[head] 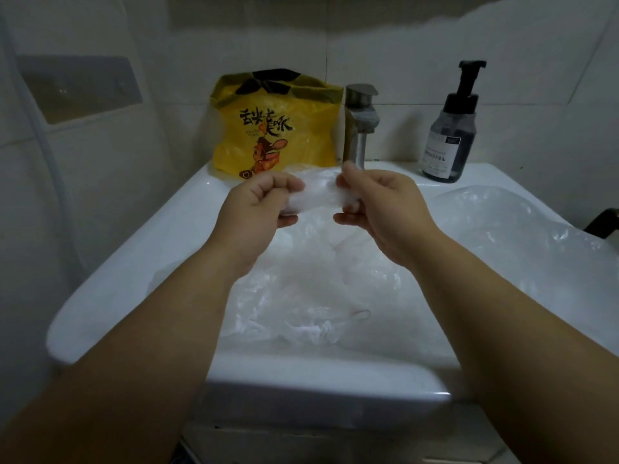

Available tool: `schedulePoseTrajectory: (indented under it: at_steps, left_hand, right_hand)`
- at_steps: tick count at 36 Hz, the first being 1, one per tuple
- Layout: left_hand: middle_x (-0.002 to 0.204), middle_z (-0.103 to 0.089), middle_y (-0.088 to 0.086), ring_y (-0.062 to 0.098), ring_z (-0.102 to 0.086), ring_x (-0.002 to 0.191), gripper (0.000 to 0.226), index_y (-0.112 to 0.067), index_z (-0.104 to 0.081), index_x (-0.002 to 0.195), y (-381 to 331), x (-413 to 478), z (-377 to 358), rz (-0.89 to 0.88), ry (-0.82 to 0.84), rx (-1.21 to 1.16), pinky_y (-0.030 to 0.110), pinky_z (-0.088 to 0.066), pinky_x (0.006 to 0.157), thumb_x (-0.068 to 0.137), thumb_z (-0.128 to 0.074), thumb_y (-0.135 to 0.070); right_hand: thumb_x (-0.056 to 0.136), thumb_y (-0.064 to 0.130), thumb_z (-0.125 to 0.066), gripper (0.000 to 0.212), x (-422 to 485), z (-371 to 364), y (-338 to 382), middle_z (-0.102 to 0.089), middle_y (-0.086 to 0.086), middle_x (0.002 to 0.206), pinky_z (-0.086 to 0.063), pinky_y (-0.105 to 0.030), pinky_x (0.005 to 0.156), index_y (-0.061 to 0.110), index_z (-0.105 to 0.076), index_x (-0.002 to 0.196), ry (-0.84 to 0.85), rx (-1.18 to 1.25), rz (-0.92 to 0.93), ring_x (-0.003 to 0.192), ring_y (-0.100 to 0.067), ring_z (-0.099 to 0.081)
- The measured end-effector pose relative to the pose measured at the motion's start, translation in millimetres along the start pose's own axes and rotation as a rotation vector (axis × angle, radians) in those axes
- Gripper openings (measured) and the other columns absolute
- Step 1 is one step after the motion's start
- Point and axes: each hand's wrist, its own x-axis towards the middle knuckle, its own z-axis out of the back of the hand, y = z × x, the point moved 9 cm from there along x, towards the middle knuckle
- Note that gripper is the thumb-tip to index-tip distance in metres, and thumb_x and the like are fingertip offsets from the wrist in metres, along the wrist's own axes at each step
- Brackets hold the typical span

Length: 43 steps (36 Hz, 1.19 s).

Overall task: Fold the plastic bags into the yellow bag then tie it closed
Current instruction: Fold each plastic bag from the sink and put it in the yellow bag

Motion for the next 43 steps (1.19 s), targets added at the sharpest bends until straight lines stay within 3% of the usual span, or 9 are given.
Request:
schedulePoseTrajectory:
  at_steps: [3,7,14,19,23,26,29,33,43]
  left_hand:
    - [0.098,-0.063,-0.009,0.006,-0.060,0.078,0.025,-0.023,-0.067,0.085,-1,1,2,-0.008,-0.012,0.002,0.018,-0.053,0.070,0.095,-0.054,-0.004]
    - [0.094,-0.065,-0.014,0.002,-0.061,0.074,0.019,-0.028,-0.067,0.090,-6,-1,7,-0.074,-0.030,0.139,0.016,-0.054,0.071,0.084,-0.072,-0.010]
    - [0.097,-0.069,-0.008,0.003,-0.065,0.083,0.037,-0.021,-0.067,0.113,-7,-1,11,-0.147,-0.057,0.345,0.011,-0.051,0.071,0.078,-0.079,-0.020]
    - [0.085,-0.060,-0.013,-0.005,-0.054,0.070,0.017,-0.024,-0.068,0.099,-15,-4,9,-0.250,-0.058,0.536,0.002,-0.037,0.061,0.083,-0.075,-0.027]
    - [0.101,-0.052,-0.002,-0.002,-0.049,0.080,0.011,-0.025,-0.060,0.092,-17,-4,6,-0.282,-0.038,0.595,-0.001,-0.034,0.065,0.087,-0.070,-0.029]
    - [0.094,-0.052,0.000,0.007,-0.052,0.079,0.019,-0.014,-0.060,0.093,-9,0,7,-0.182,-0.007,0.477,0.006,-0.040,0.069,0.091,-0.065,-0.031]
    - [0.084,-0.061,0.003,0.016,-0.066,0.086,0.018,-0.004,-0.058,0.095,-4,1,5,-0.064,0.034,0.208,0.025,-0.056,0.078,0.094,-0.061,-0.022]
    - [0.075,-0.064,-0.002,0.003,-0.065,0.069,0.010,-0.014,-0.056,0.083,-5,0,3,-0.026,0.053,-0.025,0.017,-0.054,0.065,0.092,-0.060,-0.012]
    - [0.058,-0.065,-0.010,0.001,-0.060,0.058,0.008,-0.012,-0.063,0.087,1,2,6,0.008,0.038,0.014,0.016,-0.052,0.059,0.093,-0.060,-0.017]
  right_hand:
    - [0.088,0.008,-0.065,0.005,1,3,2,-0.065,-0.007,0.092,-0.058,-0.027,0.075,0.009,-0.068,0.092,-0.006,-0.092,0.051,0.078,-0.016,-0.065]
    - [0.083,0.002,-0.069,0.037,2,6,1,-0.062,-0.005,0.100,-0.058,-0.031,0.083,0.001,-0.062,0.119,0.006,-0.176,0.052,0.086,-0.018,-0.068]
    - [0.088,0.013,-0.067,0.051,-1,6,8,-0.063,-0.003,0.108,-0.053,-0.028,0.091,0.008,-0.050,0.136,0.003,-0.510,0.173,0.090,-0.016,-0.068]
    - [0.092,0.018,-0.062,0.042,-1,6,11,-0.065,-0.005,0.113,-0.050,-0.030,0.094,0.009,-0.055,0.132,-0.024,-0.673,0.247,0.099,-0.018,-0.064]
    - [0.095,0.024,-0.056,0.020,0,4,15,-0.057,0.009,0.082,-0.041,-0.016,0.066,0.013,-0.065,0.110,-0.024,-0.798,0.320,0.075,-0.006,-0.053]
    - [0.096,0.031,-0.053,0.014,0,3,19,-0.052,0.004,0.088,-0.037,-0.017,0.066,0.018,-0.059,0.097,-0.015,-0.864,0.365,0.078,-0.006,-0.048]
    - [0.097,0.030,-0.051,0.014,0,3,12,-0.060,-0.001,0.095,-0.053,-0.029,0.076,0.017,-0.057,0.095,0.061,-0.683,0.252,0.086,-0.013,-0.062]
    - [0.096,0.018,-0.055,0.012,-1,1,12,-0.063,-0.007,0.080,-0.059,-0.034,0.074,0.013,-0.059,0.086,0.108,-0.428,0.179,0.070,-0.015,-0.062]
    - [0.093,0.012,-0.057,0.013,-2,-2,-1,-0.060,-0.008,0.076,-0.053,-0.020,0.063,0.006,-0.066,0.099,0.192,-0.179,0.014,0.065,-0.013,-0.055]
